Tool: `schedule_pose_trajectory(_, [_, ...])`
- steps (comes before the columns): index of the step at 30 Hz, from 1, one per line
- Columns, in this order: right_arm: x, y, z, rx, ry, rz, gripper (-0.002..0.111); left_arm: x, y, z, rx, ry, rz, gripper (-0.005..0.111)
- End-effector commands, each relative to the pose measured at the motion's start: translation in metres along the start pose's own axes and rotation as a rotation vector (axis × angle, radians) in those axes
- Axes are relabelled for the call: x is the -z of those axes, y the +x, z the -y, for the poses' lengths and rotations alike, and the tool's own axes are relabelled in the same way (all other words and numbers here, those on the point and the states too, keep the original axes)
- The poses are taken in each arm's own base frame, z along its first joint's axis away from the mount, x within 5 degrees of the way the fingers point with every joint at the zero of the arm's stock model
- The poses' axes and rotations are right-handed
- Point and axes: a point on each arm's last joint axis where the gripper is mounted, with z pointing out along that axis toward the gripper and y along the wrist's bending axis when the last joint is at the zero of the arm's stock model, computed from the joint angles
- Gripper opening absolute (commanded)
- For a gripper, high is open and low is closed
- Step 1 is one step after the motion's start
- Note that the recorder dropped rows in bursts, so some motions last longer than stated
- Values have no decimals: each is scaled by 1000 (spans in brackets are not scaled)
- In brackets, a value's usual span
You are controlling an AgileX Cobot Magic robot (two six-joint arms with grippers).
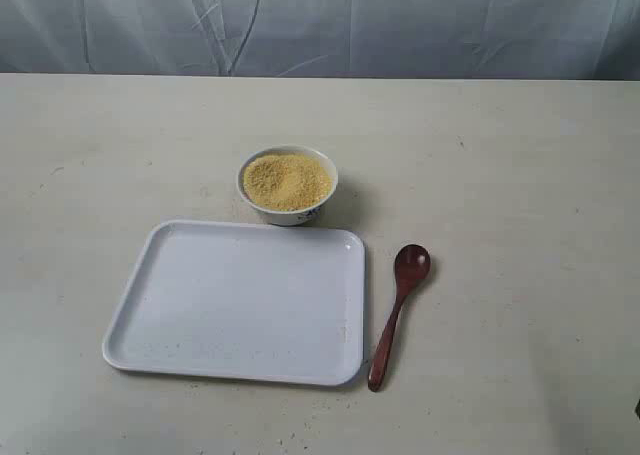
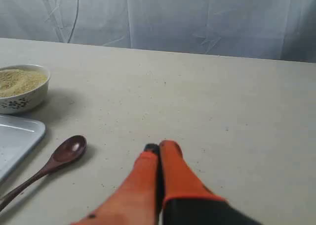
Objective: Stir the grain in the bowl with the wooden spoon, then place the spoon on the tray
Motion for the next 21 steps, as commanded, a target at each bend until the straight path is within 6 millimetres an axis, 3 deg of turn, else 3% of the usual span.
schedule_pose_trajectory(1, [0, -3, 1, 2, 13, 45, -1, 0, 1, 0, 7, 0, 5, 0])
schedule_pose_trajectory(10, [11, -40, 9, 3, 110, 468, -1, 0, 1, 0, 7, 0, 5, 0])
schedule_pose_trajectory(21, [44, -75, 18, -4, 231, 993, -1, 0, 1, 0, 7, 0, 5, 0])
